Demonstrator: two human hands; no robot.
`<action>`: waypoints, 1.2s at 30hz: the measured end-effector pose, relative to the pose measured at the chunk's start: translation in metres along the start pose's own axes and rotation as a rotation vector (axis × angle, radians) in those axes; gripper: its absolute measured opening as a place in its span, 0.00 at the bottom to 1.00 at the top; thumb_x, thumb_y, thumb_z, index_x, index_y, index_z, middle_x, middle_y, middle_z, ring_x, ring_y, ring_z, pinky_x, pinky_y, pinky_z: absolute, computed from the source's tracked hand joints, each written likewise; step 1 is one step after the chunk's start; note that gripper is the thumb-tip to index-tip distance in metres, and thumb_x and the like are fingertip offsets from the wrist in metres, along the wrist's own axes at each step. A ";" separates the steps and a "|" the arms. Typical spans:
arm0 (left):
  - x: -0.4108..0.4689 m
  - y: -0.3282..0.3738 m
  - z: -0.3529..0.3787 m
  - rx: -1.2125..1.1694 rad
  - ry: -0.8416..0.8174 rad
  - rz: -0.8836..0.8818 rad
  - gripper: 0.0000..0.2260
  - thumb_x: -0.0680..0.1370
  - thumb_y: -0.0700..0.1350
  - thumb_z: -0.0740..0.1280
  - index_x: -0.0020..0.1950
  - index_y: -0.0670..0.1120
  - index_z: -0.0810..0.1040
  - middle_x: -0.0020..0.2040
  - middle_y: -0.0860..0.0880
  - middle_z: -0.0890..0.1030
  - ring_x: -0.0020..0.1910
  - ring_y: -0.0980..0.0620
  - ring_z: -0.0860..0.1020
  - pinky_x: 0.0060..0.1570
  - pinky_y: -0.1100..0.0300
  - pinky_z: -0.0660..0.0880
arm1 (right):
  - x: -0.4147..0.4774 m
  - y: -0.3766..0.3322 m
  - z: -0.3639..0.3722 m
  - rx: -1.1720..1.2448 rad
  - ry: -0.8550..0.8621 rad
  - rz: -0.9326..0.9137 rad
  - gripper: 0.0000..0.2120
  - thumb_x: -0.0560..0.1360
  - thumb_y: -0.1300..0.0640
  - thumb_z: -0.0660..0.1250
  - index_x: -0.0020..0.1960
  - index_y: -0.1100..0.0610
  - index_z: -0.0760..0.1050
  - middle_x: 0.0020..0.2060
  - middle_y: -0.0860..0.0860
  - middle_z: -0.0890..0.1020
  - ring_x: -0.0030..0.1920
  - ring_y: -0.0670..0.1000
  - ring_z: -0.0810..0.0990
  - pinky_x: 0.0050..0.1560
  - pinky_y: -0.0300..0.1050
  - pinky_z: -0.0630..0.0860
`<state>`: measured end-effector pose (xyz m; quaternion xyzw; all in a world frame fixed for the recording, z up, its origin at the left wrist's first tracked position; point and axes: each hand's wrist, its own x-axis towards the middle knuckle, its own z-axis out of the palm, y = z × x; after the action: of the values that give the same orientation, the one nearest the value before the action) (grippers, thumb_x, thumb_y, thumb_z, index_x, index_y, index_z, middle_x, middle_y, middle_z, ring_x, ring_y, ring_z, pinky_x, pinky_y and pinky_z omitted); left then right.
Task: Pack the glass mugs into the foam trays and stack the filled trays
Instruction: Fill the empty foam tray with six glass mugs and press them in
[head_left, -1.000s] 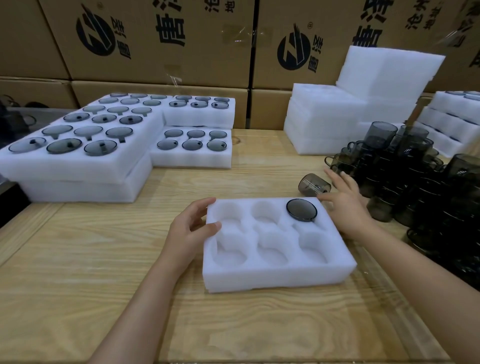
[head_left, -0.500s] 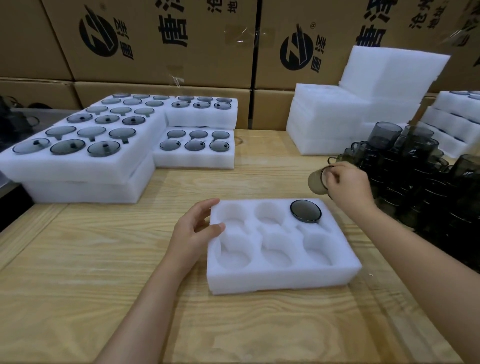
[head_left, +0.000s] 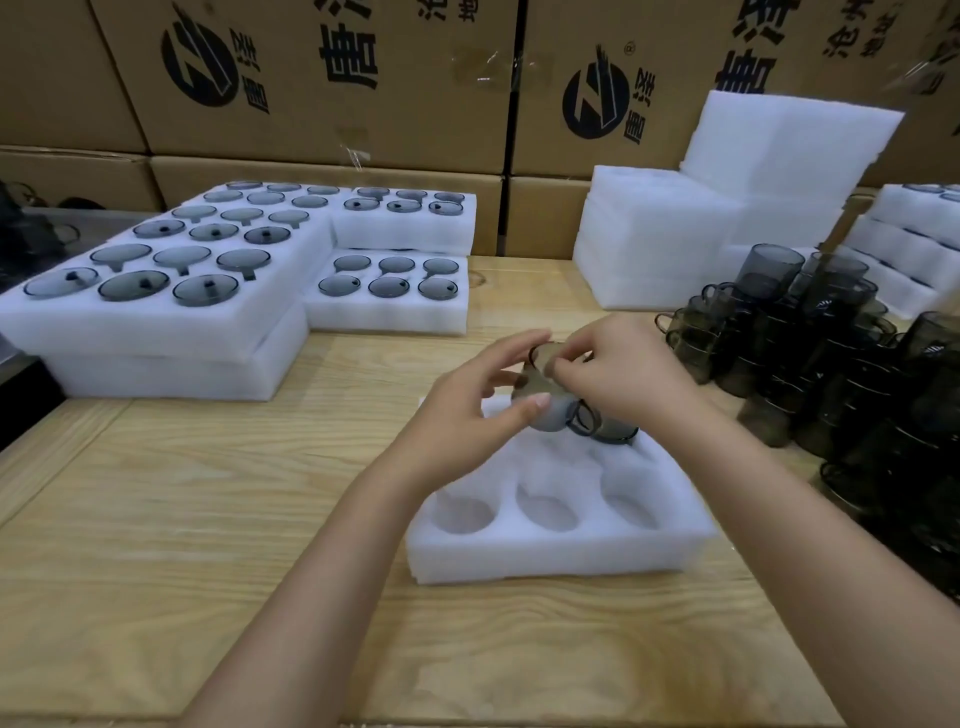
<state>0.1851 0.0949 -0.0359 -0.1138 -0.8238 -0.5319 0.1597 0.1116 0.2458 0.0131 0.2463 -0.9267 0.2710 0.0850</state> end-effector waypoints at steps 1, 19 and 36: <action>0.003 -0.002 0.002 0.018 0.004 0.009 0.20 0.77 0.43 0.69 0.63 0.64 0.73 0.59 0.69 0.76 0.57 0.65 0.76 0.57 0.73 0.68 | 0.000 0.000 0.004 0.018 -0.011 0.008 0.08 0.71 0.58 0.66 0.37 0.55 0.83 0.23 0.42 0.74 0.30 0.32 0.73 0.29 0.25 0.66; -0.001 -0.017 0.009 0.138 0.005 -0.160 0.05 0.72 0.52 0.63 0.43 0.53 0.75 0.51 0.55 0.82 0.53 0.57 0.78 0.53 0.56 0.72 | -0.016 0.010 0.052 -0.080 0.027 -0.023 0.09 0.73 0.57 0.62 0.43 0.57 0.80 0.38 0.52 0.80 0.50 0.52 0.71 0.47 0.45 0.69; 0.007 -0.025 0.006 0.692 -0.184 -0.295 0.17 0.82 0.54 0.54 0.72 0.62 0.66 0.76 0.59 0.60 0.77 0.58 0.52 0.71 0.43 0.34 | -0.021 0.019 0.056 -0.287 -0.347 -0.059 0.23 0.83 0.49 0.42 0.77 0.49 0.51 0.77 0.43 0.50 0.76 0.45 0.45 0.74 0.52 0.43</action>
<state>0.1689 0.0899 -0.0561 0.0194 -0.9729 -0.2275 0.0358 0.1186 0.2377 -0.0483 0.3018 -0.9488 0.0874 -0.0335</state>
